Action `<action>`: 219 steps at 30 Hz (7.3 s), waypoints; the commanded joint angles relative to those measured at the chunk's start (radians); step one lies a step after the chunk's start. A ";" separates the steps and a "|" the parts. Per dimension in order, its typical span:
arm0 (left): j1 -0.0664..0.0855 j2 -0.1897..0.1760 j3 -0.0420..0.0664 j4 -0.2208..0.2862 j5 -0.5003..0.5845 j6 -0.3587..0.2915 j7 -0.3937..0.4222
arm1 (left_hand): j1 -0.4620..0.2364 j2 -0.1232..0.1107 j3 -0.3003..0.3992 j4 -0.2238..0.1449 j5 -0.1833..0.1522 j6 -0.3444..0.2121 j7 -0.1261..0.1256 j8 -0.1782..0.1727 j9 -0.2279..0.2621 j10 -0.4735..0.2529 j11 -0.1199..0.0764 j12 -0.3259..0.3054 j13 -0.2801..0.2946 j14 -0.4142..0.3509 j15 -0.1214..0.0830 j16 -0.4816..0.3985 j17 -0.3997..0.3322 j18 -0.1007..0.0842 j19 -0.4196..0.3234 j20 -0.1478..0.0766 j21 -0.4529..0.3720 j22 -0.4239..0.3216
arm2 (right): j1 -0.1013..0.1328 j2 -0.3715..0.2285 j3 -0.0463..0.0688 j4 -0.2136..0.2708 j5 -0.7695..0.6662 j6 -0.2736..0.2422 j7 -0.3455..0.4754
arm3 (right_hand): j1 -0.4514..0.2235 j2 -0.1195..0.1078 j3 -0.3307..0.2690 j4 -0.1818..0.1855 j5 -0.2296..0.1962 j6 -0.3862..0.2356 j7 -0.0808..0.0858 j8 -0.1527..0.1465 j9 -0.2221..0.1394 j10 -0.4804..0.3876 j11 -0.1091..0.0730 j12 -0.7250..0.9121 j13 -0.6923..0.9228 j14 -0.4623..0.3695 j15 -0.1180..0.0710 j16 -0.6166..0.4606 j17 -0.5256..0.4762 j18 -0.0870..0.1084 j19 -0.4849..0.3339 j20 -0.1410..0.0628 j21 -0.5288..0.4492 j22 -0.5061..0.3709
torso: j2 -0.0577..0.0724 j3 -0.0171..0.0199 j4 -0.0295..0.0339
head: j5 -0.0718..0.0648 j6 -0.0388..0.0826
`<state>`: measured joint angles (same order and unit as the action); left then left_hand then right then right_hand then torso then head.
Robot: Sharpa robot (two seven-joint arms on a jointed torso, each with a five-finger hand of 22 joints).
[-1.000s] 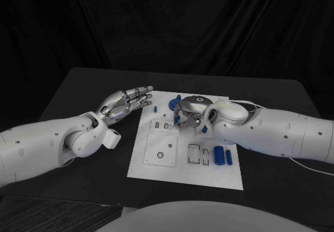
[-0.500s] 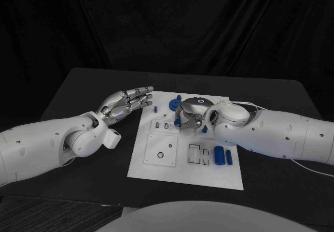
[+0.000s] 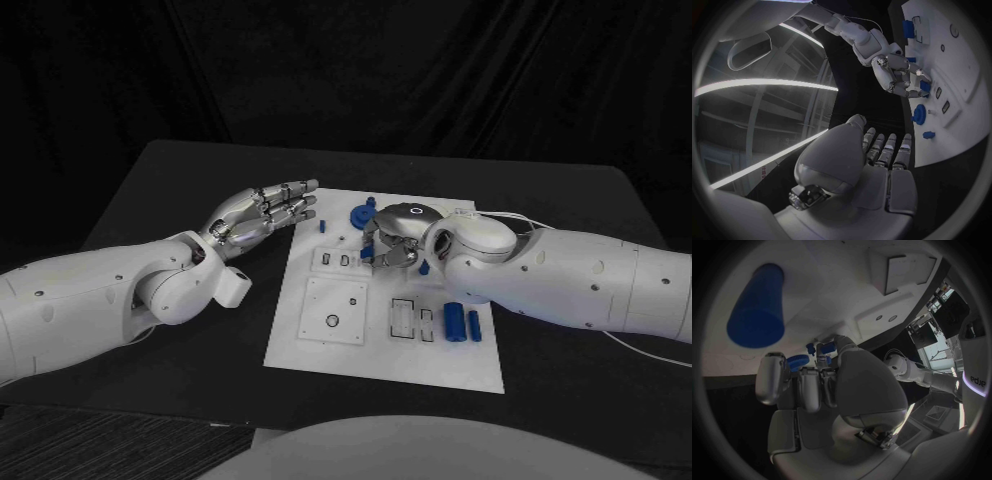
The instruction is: Assemble the parts on the task board
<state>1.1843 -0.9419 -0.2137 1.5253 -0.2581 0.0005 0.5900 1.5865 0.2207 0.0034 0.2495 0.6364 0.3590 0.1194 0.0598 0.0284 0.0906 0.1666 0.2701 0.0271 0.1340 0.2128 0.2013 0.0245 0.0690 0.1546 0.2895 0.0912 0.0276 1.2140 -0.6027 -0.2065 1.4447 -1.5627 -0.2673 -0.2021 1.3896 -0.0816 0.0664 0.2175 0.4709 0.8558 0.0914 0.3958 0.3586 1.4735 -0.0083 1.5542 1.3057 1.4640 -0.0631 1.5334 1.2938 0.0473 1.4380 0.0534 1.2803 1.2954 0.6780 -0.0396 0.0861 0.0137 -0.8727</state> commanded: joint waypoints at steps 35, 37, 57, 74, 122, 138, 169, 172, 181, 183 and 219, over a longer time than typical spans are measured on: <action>-0.003 0.013 0.001 -0.009 0.001 0.026 -0.007 | 0.003 -0.016 0.054 -0.007 0.012 0.002 0.003 0.003 0.017 -0.006 0.001 -0.005 0.012 -0.010 0.001 0.006 0.013 0.000 0.001 0.003 0.007 0.006 | 0.129 -0.030 -0.001 0.138 -0.327 0.369 -0.213 | 0.028 -0.013 0.103 -0.082 -0.012 0.018 -0.020 0.004 0.049 0.097 -0.003 0.017 0.265 0.070 -0.004 -0.040 0.201 0.031 -0.027 -0.008 -0.064 0.171 | 0.000 -0.0031 0.0022 | 0.017 0.000; -0.003 0.014 0.001 -0.010 0.001 0.024 -0.006 | 0.003 -0.016 0.056 -0.007 0.012 0.003 0.004 0.003 0.017 -0.006 0.001 -0.005 0.012 -0.010 0.001 0.007 0.013 0.000 0.001 0.003 0.006 0.006 | 0.130 -0.027 -0.001 0.139 -0.341 0.379 -0.216 | 0.026 -0.013 0.104 -0.082 -0.016 0.018 -0.021 0.004 0.050 0.097 -0.004 0.017 0.265 0.070 -0.004 -0.040 0.201 0.031 -0.028 -0.008 -0.065 0.170 | 0.000 -0.0027 0.0022 | 0.019 0.000; -0.015 0.019 0.001 -0.018 -0.360 -0.160 0.039 | -0.033 -0.129 0.212 -0.032 0.016 0.228 0.023 0.027 0.030 0.401 0.016 0.817 0.483 0.448 -0.074 0.956 0.492 0.075 0.500 -0.074 0.529 0.279 | 0.127 -0.013 -0.001 0.136 -0.373 0.280 -0.182 | 0.012 -0.017 0.121 -0.089 -0.036 0.031 -0.019 0.001 0.058 0.097 -0.004 0.017 0.265 0.071 -0.005 -0.038 0.203 0.030 -0.025 -0.009 -0.063 0.172 | 0.002 0.0006 0.0018 | 0.022 0.000; -0.016 0.013 0.001 -0.017 -0.373 -0.154 0.029 | -0.049 -0.135 0.260 -0.027 0.014 0.230 0.022 0.018 0.031 0.385 0.031 0.776 0.521 0.415 -0.058 0.911 0.502 0.059 0.420 -0.078 0.577 0.329 | 0.096 0.043 -0.001 0.117 -0.423 0.350 -0.224 | 0.010 -0.024 0.127 -0.096 -0.037 0.025 -0.015 -0.005 0.059 0.097 -0.001 0.017 0.265 0.071 -0.003 -0.038 0.203 0.030 -0.024 -0.009 -0.065 0.172 | 0.002 -0.0002 0.0007 | 0.027 0.000; -0.016 -0.010 0.001 -0.016 -0.298 -0.154 0.009 | -0.053 -0.136 0.274 -0.028 0.015 0.234 0.024 0.017 0.031 0.385 0.037 0.752 0.520 0.412 -0.051 0.878 0.486 0.055 0.397 -0.075 0.573 0.332 | 0.068 0.089 -0.001 0.099 -0.470 0.388 -0.225 | -0.011 -0.043 0.163 -0.127 -0.076 -0.014 -0.010 -0.047 0.066 0.097 0.006 0.017 0.265 0.064 0.004 -0.051 0.192 0.035 -0.034 -0.001 -0.091 0.166 | 0.002 -0.0003 0.0009 | 0.040 0.000; -0.016 -0.004 0.001 -0.021 -0.298 -0.147 0.003 | -0.053 -0.136 0.276 -0.029 0.015 0.232 0.025 0.017 0.031 0.384 0.037 0.750 0.521 0.411 -0.051 0.876 0.485 0.055 0.395 -0.074 0.573 0.332 | 0.067 0.091 -0.001 0.097 -0.470 0.386 -0.212 | -0.033 -0.047 0.169 -0.138 -0.153 -0.030 -0.013 -0.070 0.068 0.097 0.004 0.016 0.265 0.059 0.003 -0.060 0.185 0.037 -0.038 -0.002 -0.105 0.163 | 0.001 -0.0008 -0.0005 | 0.028 0.000; -0.016 0.002 0.001 -0.027 -0.298 -0.139 -0.003 | -0.053 -0.136 0.277 -0.029 0.015 0.233 0.025 0.017 0.031 0.383 0.038 0.749 0.521 0.410 -0.050 0.873 0.484 0.054 0.394 -0.074 0.572 0.332 | 0.066 0.091 -0.001 0.097 -0.470 0.370 -0.215 | -0.036 -0.044 0.167 -0.154 -0.191 0.001 -0.015 -0.055 0.089 0.096 0.002 0.016 0.264 0.055 0.002 -0.070 0.176 0.039 -0.041 -0.002 -0.118 0.161 | 0.001 -0.0005 0.0003 | 0.029 0.000; -0.016 0.003 0.001 -0.027 -0.298 -0.138 -0.004 | -0.053 -0.135 0.279 -0.030 0.015 0.234 0.026 0.017 0.031 0.382 0.039 0.747 0.521 0.410 -0.050 0.871 0.483 0.054 0.392 -0.074 0.572 0.333 | 0.066 0.091 -0.001 0.097 -0.470 0.369 -0.216 | -0.036 -0.044 0.167 -0.154 -0.191 0.002 -0.015 -0.054 0.091 0.096 0.002 0.016 0.264 0.055 0.002 -0.070 0.176 0.039 -0.041 -0.003 -0.118 0.161 | 0.002 -0.0006 0.0004 | 0.030 0.000; -0.016 0.004 0.001 -0.028 -0.298 -0.135 -0.005 | -0.053 -0.135 0.279 -0.030 0.015 0.234 0.026 0.017 0.031 0.382 0.039 0.747 0.521 0.410 -0.050 0.871 0.483 0.054 0.392 -0.074 0.572 0.333 | 0.066 0.090 -0.001 0.099 -0.470 0.368 -0.220 | -0.038 -0.046 0.163 -0.161 -0.189 -0.006 -0.016 -0.050 0.104 0.096 0.002 0.016 0.264 0.055 0.001 -0.071 0.175 0.039 -0.041 -0.003 -0.121 0.161 | 0.002 -0.0005 0.0004 | 0.032 0.000; -0.017 0.004 0.001 -0.029 -0.298 -0.134 -0.006 | -0.053 -0.135 0.279 -0.030 0.015 0.234 0.026 0.017 0.031 0.382 0.039 0.747 0.521 0.410 -0.050 0.871 0.483 0.054 0.392 -0.074 0.572 0.333 | 0.066 0.089 -0.001 0.099 -0.470 0.367 -0.221 | -0.041 -0.046 0.160 -0.160 -0.194 -0.009 -0.016 -0.048 0.109 0.096 0.002 0.016 0.264 0.055 0.001 -0.070 0.176 0.039 -0.040 -0.003 -0.121 0.161 | 0.001 -0.0004 0.0006 | 0.033 0.000; -0.018 0.007 0.001 -0.032 -0.298 -0.126 -0.009 | -0.052 -0.134 0.282 -0.032 0.015 0.235 0.028 0.017 0.031 0.381 0.040 0.745 0.522 0.410 -0.049 0.868 0.482 0.054 0.390 -0.073 0.572 0.334 | 0.066 0.089 -0.001 0.103 -0.470 0.359 -0.253 | -0.102 -0.052 0.101 -0.129 -0.312 -0.037 -0.018 -0.008 0.211 0.097 0.001 0.017 0.265 0.058 0.000 -0.068 0.179 0.038 -0.034 -0.005 -0.126 0.162 | 0.001 -0.0007 0.0000 | 0.039 0.000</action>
<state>1.1678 -0.9368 -0.2138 1.4918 -0.5636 -0.1366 0.5716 1.5505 0.0932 0.2572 0.2246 0.6366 0.5896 0.1501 0.0888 0.0492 0.4703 0.2060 1.0321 0.5322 0.5521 0.1661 1.0861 0.5157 0.1610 0.5525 0.2196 0.6509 0.3441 1.2830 -0.5148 -0.2082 1.5438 -2.0214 0.1064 -0.4364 1.3220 -0.1512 0.2052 0.0812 0.1760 0.8337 0.0737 0.3728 0.5528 1.4752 -0.0070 1.5542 1.3057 1.4642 -0.0635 1.4782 1.2938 0.0479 1.4041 0.0515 1.1751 1.2954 0.6793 -0.0403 0.0863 0.0518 -0.8728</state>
